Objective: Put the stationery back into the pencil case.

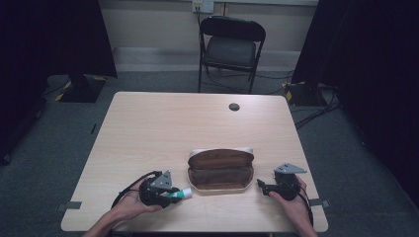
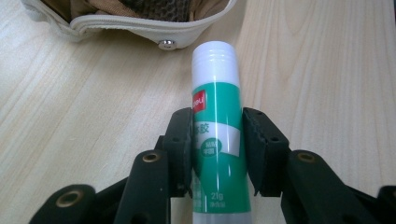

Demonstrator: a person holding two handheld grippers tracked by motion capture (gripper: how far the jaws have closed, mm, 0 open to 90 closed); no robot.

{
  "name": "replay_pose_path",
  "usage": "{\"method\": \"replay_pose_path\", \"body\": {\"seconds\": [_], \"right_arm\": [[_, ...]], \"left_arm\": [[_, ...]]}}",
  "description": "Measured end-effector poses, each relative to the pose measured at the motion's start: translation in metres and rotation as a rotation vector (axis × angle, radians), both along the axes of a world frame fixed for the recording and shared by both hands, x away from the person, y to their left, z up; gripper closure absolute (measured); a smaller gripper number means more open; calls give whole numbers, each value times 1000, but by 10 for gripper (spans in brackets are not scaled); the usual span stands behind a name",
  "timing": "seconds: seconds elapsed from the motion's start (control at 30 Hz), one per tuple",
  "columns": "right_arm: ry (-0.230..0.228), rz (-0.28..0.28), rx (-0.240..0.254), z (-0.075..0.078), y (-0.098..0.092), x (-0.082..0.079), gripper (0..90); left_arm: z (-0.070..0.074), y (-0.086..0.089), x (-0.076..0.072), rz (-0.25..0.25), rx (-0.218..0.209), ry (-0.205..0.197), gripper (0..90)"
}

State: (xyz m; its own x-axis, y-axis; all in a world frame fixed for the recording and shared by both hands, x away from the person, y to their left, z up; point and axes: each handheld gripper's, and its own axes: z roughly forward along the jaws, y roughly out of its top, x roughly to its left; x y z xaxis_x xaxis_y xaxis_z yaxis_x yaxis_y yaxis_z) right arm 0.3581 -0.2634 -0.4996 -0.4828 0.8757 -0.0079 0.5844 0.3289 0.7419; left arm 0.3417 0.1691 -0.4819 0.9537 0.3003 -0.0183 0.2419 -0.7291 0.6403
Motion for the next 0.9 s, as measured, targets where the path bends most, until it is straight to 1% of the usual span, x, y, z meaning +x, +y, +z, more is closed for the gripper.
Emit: {"method": "replay_pose_path", "body": {"seconds": [0.03, 0.07, 0.1, 0.17, 0.2, 0.23, 0.27, 0.3, 0.33, 0.4, 0.43, 0.47, 0.5, 0.53, 0.57, 0.6, 0.63, 0.67, 0.7, 0.77, 0.8, 0.83, 0.87, 0.9], "right_arm": [[0, 0, 0, 0, 0, 0, 189], [0, 0, 0, 0, 0, 0, 189], [0, 0, 0, 0, 0, 0, 189], [0, 0, 0, 0, 0, 0, 189], [-1, 1, 0, 0, 0, 0, 189], [-1, 1, 0, 0, 0, 0, 189], [0, 2, 0, 0, 0, 0, 189], [-2, 4, 0, 0, 0, 0, 189], [-2, 4, 0, 0, 0, 0, 189], [-2, 4, 0, 0, 0, 0, 189], [-2, 4, 0, 0, 0, 0, 189], [-2, 4, 0, 0, 0, 0, 189], [-2, 4, 0, 0, 0, 0, 189], [-2, 5, 0, 0, 0, 0, 189], [-2, 6, 1, 0, 0, 0, 188], [-2, 6, 0, 0, 1, 1, 186], [-1, 6, 0, 0, 1, 1, 185], [-1, 6, -2, 0, 1, 1, 184], [-1, 5, -2, 0, 2, 1, 184], [-4, 8, -3, 0, 2, 1, 184], [-4, 8, -4, 0, 2, 1, 184], [-4, 8, -4, 0, 2, 1, 184], [-3, 8, -3, 0, 2, 1, 184], [-4, 8, -4, 0, 2, 1, 183]], "left_arm": [[0, 0, 0, -13, 8, -8, 646], [2, 1, 2, -44, 49, -25, 650], [1, -1, 0, -7, 11, -11, 652], [-2, -3, -2, 31, -35, 9, 656], [1, -2, 0, 6, 8, -4, 656], [1, -2, 0, 22, -1, 16, 656], [0, -1, 1, 17, -2, 14, 657], [0, -2, 1, 32, -18, 22, 657], [-1, -2, 1, 31, -29, 26, 658], [1, -2, 1, 25, -5, 29, 658], [1, -4, -1, 43, -19, 40, 658], [1, -3, 1, 24, -16, 48, 658], [1, -2, 1, 23, -21, 50, 658], [0, -2, 1, 25, -38, 66, 659], [1, -2, 1, 23, -37, 72, 659], [2, -1, 2, 13, -13, 76, 659], [2, -1, 1, 20, -25, 78, 659], [1, -1, 1, 26, -56, 79, 659], [4, 0, 2, 21, -33, 78, 659], [3, 0, 2, 36, -89, 85, 659], [3, 0, 1, 48, -109, 89, 659], [6, 3, 3, 29, -86, 85, 659], [5, 2, 2, 42, -120, 93, 659], [7, 4, 2, 37, -118, 89, 659]]}}
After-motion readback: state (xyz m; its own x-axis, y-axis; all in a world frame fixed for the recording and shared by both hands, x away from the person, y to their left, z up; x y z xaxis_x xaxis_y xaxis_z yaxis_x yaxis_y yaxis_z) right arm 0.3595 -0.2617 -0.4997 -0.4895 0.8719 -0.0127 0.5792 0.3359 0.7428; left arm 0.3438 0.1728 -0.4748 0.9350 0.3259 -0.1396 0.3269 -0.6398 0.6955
